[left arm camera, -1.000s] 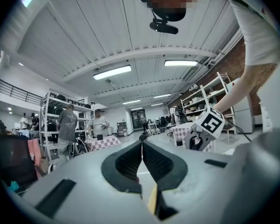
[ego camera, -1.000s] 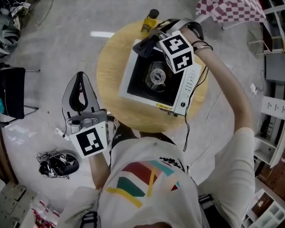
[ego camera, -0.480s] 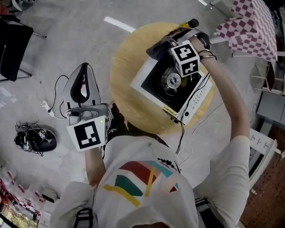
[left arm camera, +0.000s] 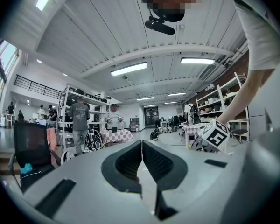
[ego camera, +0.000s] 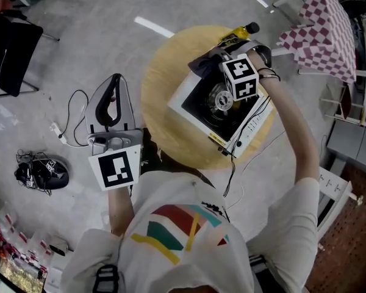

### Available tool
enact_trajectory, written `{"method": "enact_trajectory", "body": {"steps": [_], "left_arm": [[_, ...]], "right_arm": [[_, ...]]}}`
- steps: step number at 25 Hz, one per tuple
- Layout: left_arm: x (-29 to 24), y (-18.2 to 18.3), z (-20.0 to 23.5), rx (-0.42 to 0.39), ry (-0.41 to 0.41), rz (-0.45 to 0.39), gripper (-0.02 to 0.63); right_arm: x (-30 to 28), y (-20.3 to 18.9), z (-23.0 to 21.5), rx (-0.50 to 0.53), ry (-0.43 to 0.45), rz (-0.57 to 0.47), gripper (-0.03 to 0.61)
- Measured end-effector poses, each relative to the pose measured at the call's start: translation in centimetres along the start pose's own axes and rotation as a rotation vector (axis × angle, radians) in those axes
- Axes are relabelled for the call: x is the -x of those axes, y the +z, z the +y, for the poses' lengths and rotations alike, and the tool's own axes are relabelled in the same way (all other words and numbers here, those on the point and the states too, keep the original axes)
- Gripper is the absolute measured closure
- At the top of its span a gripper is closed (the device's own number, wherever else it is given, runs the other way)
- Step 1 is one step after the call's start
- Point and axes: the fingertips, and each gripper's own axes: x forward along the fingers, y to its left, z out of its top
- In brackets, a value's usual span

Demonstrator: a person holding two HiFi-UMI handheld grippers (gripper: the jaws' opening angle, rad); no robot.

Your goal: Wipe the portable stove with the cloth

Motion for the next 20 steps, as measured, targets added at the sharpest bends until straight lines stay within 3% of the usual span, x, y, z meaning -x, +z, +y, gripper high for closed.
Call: {"method": "enact_trajectory", "body": {"steps": [9, 20], "left_arm": [[0.4, -0.1, -0.3, 0.003, -0.018, -0.012, 0.607], [3.5, -1.2, 2.2, 0.030, 0.051, -0.004, 0.607]], "right_arm": [[0.8, 7.8, 2.8, 0.093, 0.048, -0.112, 0.546], [1.7, 18.5, 5.9, 0.190, 0.152, -0.270, 0.546]]}}
